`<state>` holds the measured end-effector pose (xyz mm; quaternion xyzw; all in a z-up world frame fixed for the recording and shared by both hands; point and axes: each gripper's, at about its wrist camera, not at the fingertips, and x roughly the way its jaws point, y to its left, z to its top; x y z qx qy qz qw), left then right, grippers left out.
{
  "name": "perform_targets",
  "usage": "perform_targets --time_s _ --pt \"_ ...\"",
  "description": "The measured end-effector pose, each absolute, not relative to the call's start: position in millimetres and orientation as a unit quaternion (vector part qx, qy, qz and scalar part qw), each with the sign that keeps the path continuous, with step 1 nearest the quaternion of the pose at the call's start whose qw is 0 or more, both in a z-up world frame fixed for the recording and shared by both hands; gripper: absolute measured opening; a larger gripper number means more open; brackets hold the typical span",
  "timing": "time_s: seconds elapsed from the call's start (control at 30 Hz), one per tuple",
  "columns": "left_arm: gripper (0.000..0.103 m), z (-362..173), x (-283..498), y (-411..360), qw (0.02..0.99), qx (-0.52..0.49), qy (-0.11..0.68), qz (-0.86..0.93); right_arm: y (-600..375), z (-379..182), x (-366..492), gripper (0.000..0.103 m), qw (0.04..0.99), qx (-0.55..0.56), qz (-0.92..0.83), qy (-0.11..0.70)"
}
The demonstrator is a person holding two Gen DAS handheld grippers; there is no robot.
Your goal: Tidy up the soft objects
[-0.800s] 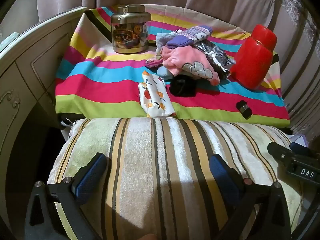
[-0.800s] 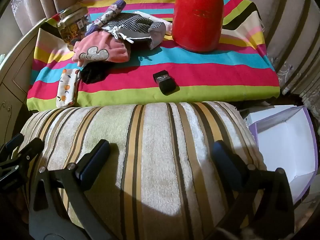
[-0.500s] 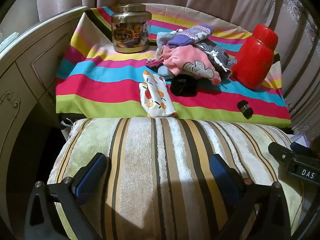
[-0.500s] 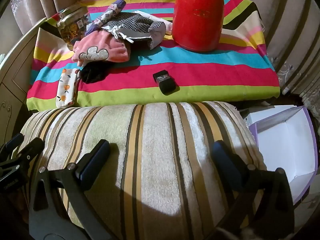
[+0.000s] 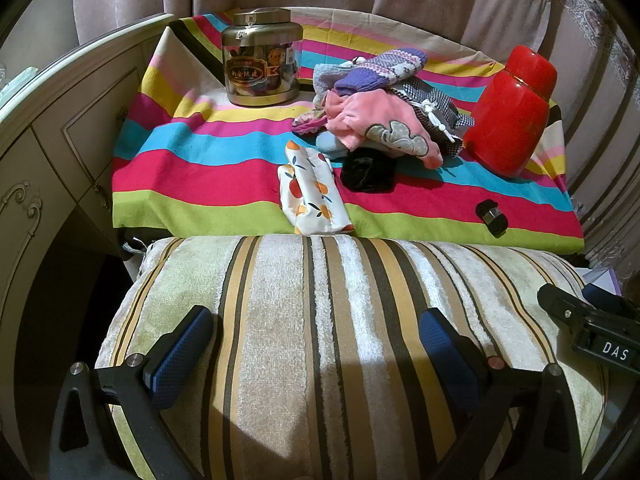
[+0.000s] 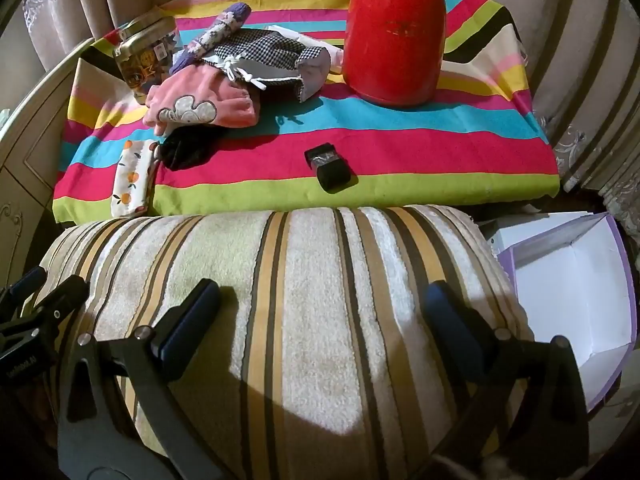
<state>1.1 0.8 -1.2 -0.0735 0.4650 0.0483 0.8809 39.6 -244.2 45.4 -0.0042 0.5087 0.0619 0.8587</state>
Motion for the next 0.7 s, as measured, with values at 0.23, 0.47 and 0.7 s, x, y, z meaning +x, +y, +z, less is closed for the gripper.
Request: perform_targets --time_s 0.23,0.47,0.7 --pt "0.103 -1.1 1.2 0.6 0.881 -0.073 0.465 0.048 -245.2 45.7 39.3 0.103 0.859 -0.004 0.062 0.509" --pt "0.103 -1.1 1.3 -0.2 0.881 -0.073 0.465 0.049 -244.9 45.1 38.8 0.103 0.859 -0.004 0.062 0.508" --pt "0.103 -1.0 1.4 -0.6 0.881 -0.073 0.465 0.049 -245.1 45.1 38.8 0.103 0.859 -0.004 0.062 0.508"
